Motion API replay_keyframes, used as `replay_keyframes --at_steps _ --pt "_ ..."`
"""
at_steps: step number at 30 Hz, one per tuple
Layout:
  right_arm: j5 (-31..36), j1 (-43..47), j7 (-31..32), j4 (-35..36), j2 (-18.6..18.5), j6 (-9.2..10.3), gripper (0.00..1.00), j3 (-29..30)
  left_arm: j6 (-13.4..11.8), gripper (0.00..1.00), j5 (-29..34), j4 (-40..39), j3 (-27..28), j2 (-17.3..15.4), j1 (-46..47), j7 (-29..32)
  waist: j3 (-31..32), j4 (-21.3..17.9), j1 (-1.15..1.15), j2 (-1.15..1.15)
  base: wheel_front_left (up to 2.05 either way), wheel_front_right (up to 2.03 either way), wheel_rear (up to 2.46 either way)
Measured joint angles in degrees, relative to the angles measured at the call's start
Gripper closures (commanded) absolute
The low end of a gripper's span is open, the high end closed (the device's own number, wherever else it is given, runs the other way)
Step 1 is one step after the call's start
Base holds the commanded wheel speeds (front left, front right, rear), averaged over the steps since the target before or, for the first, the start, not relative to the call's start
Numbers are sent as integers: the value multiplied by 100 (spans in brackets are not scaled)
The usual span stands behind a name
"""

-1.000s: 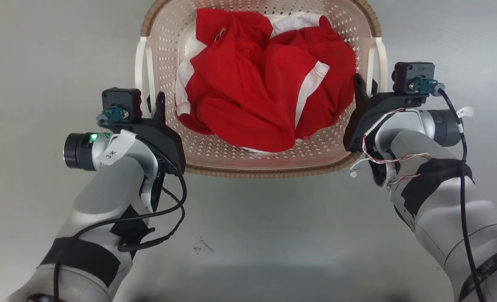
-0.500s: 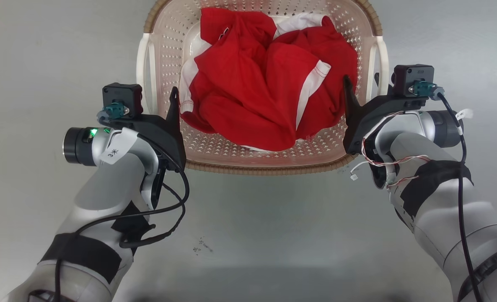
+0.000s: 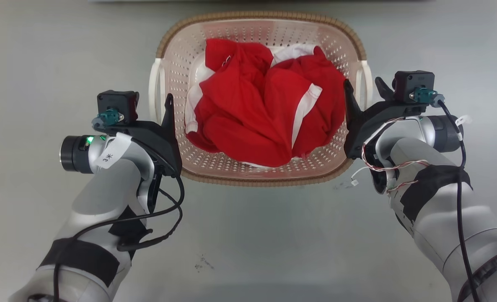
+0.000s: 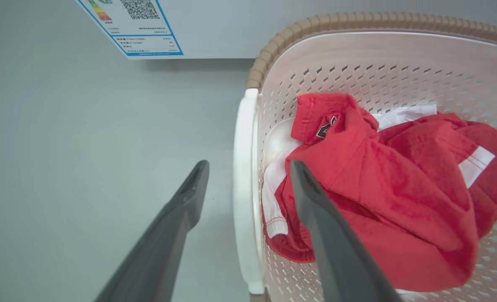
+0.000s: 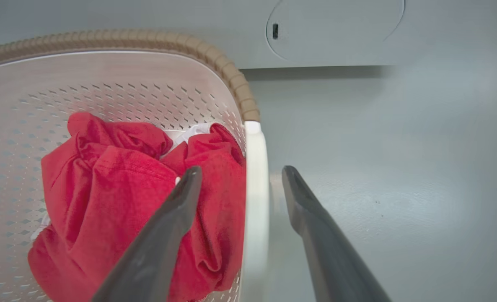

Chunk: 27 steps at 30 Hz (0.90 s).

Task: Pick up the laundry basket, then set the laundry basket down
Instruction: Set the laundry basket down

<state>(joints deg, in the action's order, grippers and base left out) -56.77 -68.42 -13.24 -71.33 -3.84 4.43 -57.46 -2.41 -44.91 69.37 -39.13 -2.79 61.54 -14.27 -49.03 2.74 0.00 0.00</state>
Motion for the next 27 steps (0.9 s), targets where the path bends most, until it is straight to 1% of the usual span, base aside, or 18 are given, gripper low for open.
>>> replay_keyframes --at_steps 6,13,21,27 --pt "-1 146 -58 -1 4 -94 0 74 141 0 -75 -33 147 -5 -274 -3 406 -10 0 0 0 0 0" --pt "-15 341 -103 68 2 -242 0 202 196 0 -91 -404 407 -165 -602 -3 953 -44 -1 0 0 0 0" --pt "-27 817 -103 430 -11 -270 0 512 183 0 -67 -1079 773 -330 -1339 -4 1609 -112 -1 0 0 0 0" --pt "20 1312 -103 836 -87 -267 0 791 26 0 134 -1675 1034 -389 -2052 -4 2116 -159 -1 0 0 0 0"
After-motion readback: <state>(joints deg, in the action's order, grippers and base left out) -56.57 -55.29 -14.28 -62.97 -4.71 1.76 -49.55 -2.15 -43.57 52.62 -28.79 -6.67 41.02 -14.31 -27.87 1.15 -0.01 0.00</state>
